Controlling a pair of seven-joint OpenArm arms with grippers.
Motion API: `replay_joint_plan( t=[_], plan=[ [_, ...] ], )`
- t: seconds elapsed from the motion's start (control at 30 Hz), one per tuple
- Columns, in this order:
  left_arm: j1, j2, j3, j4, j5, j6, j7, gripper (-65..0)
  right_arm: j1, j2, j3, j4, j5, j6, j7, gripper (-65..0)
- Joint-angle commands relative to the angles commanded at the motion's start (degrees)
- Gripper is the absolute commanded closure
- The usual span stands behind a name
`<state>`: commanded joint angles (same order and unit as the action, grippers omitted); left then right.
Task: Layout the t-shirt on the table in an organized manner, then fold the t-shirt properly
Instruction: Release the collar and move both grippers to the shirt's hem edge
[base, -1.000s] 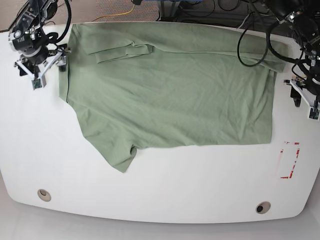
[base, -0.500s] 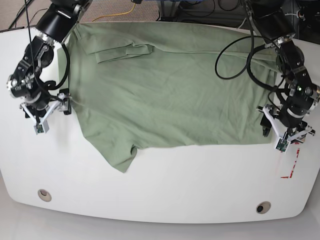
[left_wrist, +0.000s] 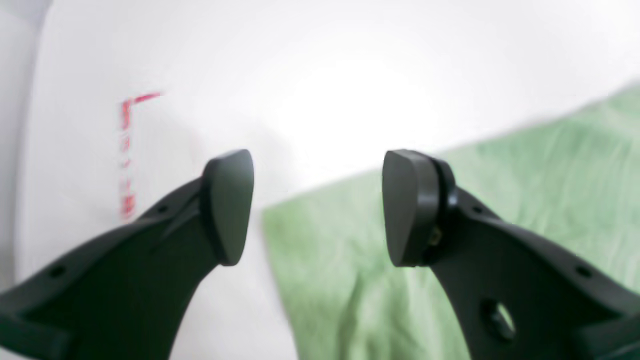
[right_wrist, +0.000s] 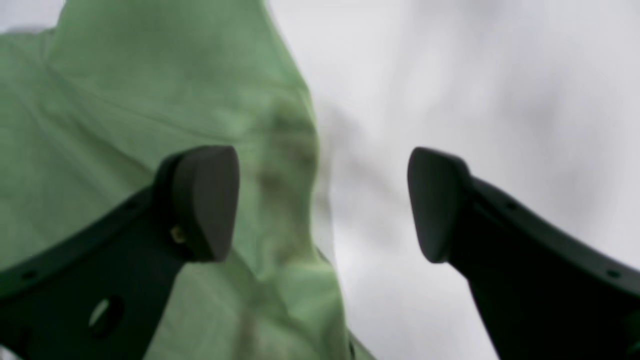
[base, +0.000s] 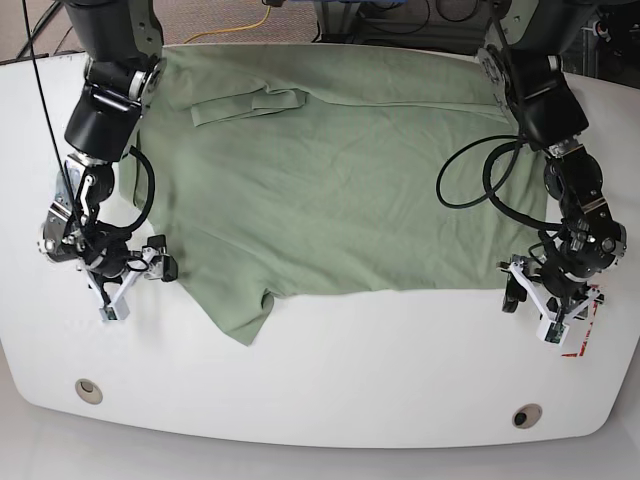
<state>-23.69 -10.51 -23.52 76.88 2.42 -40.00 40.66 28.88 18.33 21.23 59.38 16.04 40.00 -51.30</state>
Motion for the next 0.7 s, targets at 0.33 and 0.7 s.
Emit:
replay_joint_plan(
  t=[0.33,0.7],
  plan=[
    [-2.11,-3.96,0.00,-14.59,-0.09,0.00,-8.00,-38.3,4.84,1.32,-5.27,-16.44,0.00,0.00,11.52,-50.3],
    [-1.67,-4.57,-0.35,-15.47,-0.09,0.00,-8.97,-38.3,4.57,1.05,-8.44,-18.90,0.09,0.00,13.98,-50.3]
  ],
)
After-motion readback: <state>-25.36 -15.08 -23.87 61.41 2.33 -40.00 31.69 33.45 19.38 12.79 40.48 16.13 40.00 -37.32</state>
